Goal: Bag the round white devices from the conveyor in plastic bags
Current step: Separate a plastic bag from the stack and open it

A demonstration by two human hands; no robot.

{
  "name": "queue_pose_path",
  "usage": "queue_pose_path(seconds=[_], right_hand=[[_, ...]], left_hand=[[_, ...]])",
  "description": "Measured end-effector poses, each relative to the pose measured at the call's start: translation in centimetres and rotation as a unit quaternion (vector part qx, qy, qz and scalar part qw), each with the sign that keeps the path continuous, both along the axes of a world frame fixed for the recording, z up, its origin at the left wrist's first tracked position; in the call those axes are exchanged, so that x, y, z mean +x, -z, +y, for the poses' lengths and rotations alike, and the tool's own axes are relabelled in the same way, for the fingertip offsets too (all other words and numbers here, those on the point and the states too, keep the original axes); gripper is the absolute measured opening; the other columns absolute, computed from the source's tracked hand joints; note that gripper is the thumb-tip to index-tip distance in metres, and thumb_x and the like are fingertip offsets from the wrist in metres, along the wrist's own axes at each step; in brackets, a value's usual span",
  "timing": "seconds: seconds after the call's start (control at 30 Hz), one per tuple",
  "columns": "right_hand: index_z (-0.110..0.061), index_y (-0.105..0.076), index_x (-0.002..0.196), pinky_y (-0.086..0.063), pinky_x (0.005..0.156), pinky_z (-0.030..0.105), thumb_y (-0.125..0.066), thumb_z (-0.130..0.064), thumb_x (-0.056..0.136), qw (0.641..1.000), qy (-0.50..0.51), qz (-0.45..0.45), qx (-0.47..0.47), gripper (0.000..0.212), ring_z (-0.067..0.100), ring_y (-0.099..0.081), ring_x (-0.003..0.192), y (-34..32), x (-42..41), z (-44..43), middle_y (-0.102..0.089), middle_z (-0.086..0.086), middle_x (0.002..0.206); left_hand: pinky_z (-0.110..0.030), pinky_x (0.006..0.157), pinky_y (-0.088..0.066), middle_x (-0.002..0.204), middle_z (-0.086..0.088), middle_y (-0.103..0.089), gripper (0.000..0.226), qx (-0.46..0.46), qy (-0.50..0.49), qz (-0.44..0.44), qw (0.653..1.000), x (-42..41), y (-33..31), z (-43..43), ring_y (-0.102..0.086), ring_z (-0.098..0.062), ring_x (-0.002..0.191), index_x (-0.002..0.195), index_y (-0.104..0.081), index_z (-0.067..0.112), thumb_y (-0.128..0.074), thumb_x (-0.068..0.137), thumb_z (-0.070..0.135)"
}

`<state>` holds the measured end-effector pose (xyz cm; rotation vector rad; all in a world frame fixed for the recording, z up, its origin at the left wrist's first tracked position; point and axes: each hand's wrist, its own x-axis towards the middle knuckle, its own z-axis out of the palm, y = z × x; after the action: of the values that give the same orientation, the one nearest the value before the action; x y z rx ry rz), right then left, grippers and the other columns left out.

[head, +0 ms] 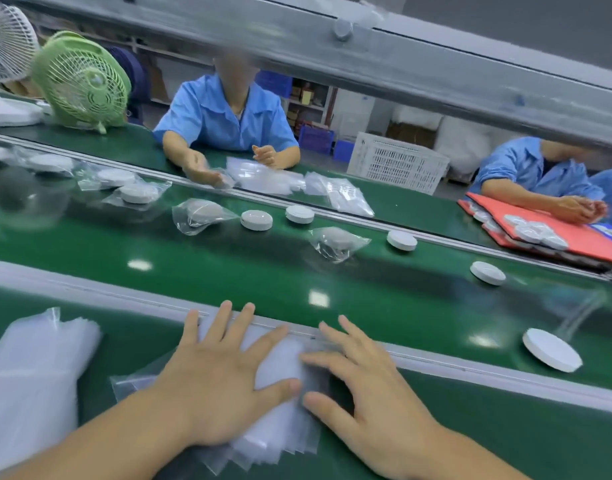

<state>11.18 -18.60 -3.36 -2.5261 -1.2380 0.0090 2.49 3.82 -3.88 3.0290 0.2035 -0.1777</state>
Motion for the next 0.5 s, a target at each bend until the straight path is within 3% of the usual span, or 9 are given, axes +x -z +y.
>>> queue_pose_path(seconds=[0.2, 0.5], right_hand=[[-0.052, -0.042, 0.144, -0.006, 0.127, 0.029, -0.033, -0.081, 0.089, 1.0, 0.016, -0.001, -0.01, 0.063, -0.006, 0.012, 0.152, 0.2, -0.8, -0.3, -0.015, -0.029, 0.165], [-0.047, -0.062, 0.13, -0.022, 0.117, 0.019, -0.048, -0.073, 0.089, 0.999, 0.015, -0.022, 0.041, 0.051, -0.013, -0.028, 0.137, 0.6, -1.1, -0.1, -0.042, -0.036, 0.14]], left_hand=[[-0.061, 0.117, 0.014, 0.164, 0.001, 0.025, 0.088, 0.013, 0.001, 0.008, 1.0, -0.3, -0.5, -0.2, 0.027, -0.026, 0.15, 0.144, 0.024, 0.061, 0.009, 0.066, 0.098], [-0.057, 0.12, 0.004, 0.167, -0.007, 0.013, 0.097, 0.041, -0.003, 0.012, 0.999, -0.8, -1.2, -0.2, 0.015, -0.023, 0.153, 0.149, 0.023, 0.051, 0.018, 0.063, 0.095]])
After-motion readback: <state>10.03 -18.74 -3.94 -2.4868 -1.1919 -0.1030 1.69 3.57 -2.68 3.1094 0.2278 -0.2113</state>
